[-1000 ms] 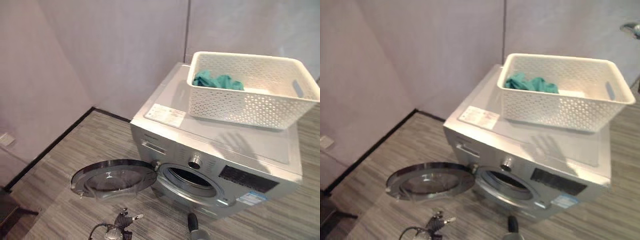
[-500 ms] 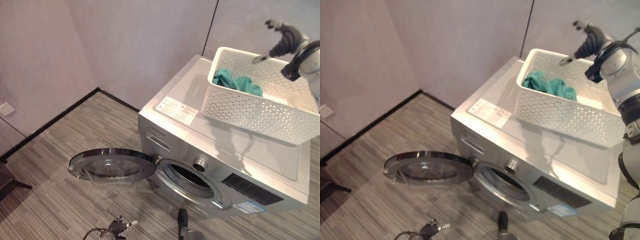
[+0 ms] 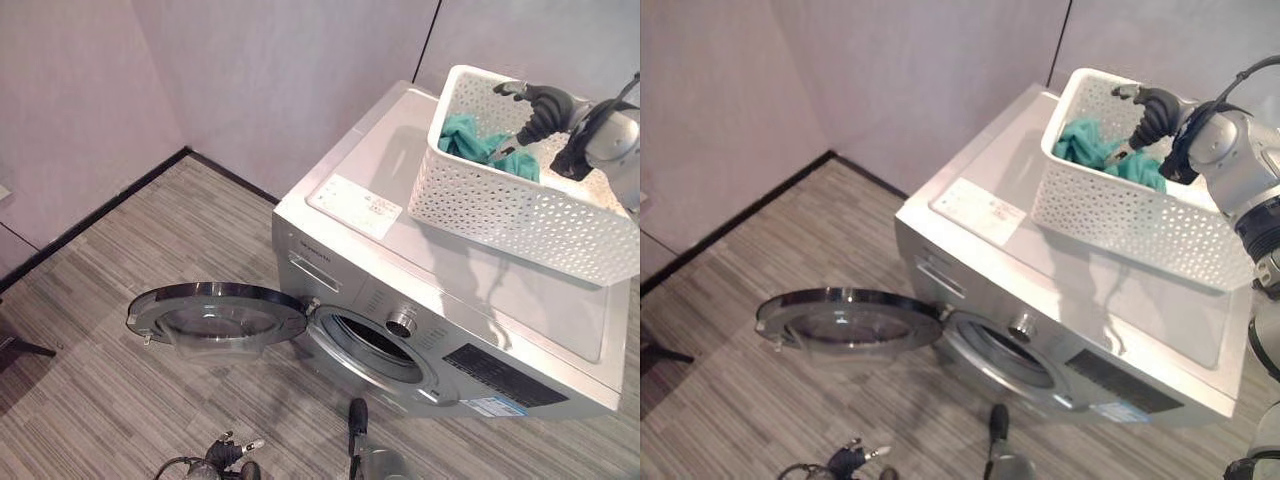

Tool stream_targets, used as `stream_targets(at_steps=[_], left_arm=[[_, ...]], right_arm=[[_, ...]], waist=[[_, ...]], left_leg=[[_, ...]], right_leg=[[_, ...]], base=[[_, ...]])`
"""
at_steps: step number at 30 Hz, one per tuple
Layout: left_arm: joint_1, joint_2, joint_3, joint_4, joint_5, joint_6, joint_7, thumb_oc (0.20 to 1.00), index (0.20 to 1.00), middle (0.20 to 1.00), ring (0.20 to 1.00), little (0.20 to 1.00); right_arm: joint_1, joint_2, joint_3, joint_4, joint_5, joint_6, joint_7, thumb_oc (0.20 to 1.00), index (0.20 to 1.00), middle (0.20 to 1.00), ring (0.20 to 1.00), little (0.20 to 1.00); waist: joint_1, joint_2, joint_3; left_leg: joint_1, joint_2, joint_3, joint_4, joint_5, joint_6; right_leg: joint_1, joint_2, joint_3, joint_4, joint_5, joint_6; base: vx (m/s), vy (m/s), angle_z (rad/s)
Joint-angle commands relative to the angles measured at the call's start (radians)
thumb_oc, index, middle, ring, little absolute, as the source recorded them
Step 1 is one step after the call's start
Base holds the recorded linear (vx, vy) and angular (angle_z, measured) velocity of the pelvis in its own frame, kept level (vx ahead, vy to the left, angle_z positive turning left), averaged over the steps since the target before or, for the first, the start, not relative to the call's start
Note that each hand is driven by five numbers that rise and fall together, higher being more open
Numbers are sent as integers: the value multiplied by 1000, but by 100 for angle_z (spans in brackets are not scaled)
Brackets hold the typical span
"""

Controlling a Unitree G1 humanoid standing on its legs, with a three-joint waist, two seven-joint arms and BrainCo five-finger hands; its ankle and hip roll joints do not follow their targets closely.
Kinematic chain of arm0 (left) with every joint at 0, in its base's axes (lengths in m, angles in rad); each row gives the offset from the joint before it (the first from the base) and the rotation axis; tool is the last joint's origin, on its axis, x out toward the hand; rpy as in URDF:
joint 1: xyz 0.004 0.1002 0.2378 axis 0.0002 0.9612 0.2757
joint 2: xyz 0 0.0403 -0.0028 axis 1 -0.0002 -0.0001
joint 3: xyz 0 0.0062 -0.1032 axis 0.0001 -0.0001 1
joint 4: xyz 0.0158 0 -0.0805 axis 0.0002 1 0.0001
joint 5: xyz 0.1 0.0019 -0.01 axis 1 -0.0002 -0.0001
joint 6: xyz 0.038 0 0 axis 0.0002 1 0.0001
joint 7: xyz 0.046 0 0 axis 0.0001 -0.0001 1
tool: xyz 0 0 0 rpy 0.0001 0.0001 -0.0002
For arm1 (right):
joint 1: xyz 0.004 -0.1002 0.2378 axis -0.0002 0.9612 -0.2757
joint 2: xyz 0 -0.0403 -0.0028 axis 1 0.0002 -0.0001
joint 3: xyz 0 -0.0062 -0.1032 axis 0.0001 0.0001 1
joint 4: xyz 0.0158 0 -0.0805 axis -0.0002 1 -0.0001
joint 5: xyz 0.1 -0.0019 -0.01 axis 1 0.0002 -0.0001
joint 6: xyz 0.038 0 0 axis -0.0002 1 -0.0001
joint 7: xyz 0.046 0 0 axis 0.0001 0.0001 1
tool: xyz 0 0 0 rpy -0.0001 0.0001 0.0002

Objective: Grab the laundry basket,head to the washer,open it,put in the laundry and shut it.

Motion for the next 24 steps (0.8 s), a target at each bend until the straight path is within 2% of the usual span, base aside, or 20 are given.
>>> stream_targets(at_steps=[1, 7, 16, 19, 24], left_arm=[[-17, 63, -21, 8, -26, -4, -11, 1000, 1000, 1000, 1000, 1000], [-25, 61, -28, -3, -29, -6, -14, 1000, 1000, 1000, 1000, 1000], [-45, 79, -33, -8, -44, -13, -10, 1000, 1000, 1000, 1000, 1000], [-50, 90, -30, -10, -47, -16, -11, 1000, 1000, 1000, 1000, 1000], [-55, 94, -29, -10, -37, -17, -26, 1000, 1000, 1000, 1000, 1000]], right_arm=[[-60, -50, 62, 2, -5, -9, 21, 1000, 1000, 1000, 1000, 1000], [-59, -46, 102, -42, 2, -15, 45, 1000, 1000, 1000, 1000, 1000], [-64, 20, 143, -31, 2, -9, 91, 1000, 1000, 1000, 1000, 1000], [-30, -4, 176, -85, 31, -3, 140, 1000, 1000, 1000, 1000, 1000], [32, -62, 237, -218, 78, 3, 230, 1000, 1000, 1000, 1000, 1000]], waist=[[21, -68, 7], [25, -68, 22], [52, -62, 59], [65, -60, 81], [72, -61, 100]], left_leg=[[30, 79, -15, 28, 60, -34], [19, 88, -13, 24, 72, -40], [-34, 105, -27, 12, 111, -49], [-64, 116, -35, 0, 140, -57], [-87, 126, -38, -16, 153, -64]], right_leg=[[-49, -74, 81, 128, -129, 78], [-64, -65, 80, 134, -134, 75], [-117, -56, 68, 141, -136, 71], [-145, -52, 54, 153, -140, 70], [-176, -47, 42, 167, -147, 69]], base=[[0, 0, 0], [0, 0, 0], [-33, -32, 4], [-41, -31, 4], [-7, -11, 0]])
